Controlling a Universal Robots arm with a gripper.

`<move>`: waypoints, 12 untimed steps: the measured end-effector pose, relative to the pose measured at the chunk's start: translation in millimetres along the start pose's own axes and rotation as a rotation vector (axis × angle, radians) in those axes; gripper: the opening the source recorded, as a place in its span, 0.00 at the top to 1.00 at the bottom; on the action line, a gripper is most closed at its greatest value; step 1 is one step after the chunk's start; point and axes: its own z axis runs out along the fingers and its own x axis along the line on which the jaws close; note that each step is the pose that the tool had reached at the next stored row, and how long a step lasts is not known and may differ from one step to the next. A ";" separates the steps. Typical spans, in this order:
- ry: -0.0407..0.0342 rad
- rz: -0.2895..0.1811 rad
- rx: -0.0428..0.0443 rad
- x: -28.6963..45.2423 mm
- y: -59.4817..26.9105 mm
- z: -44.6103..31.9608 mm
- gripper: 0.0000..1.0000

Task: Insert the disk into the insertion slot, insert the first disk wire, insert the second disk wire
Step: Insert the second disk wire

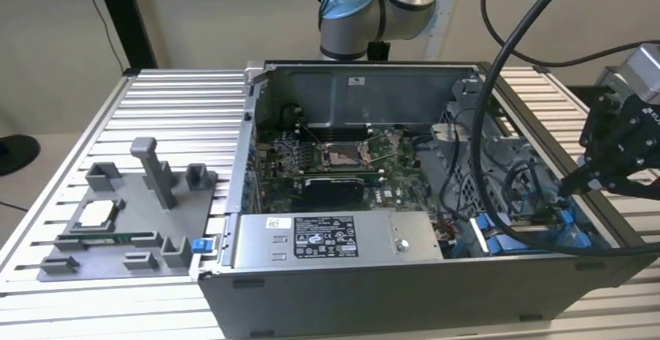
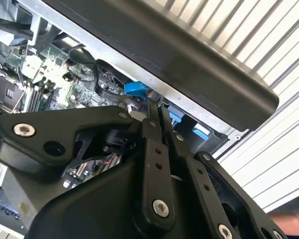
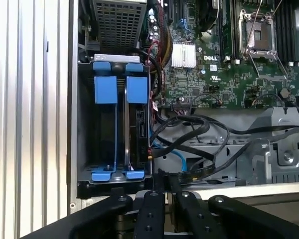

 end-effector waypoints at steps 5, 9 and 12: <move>-0.0299 -0.003 -0.0012 2.1 3.0 -2.5 1.00; -0.0403 -0.004 -0.0018 3.1 3.6 -4.7 1.00; -0.0355 -0.009 -0.0045 3.5 3.8 -4.7 1.00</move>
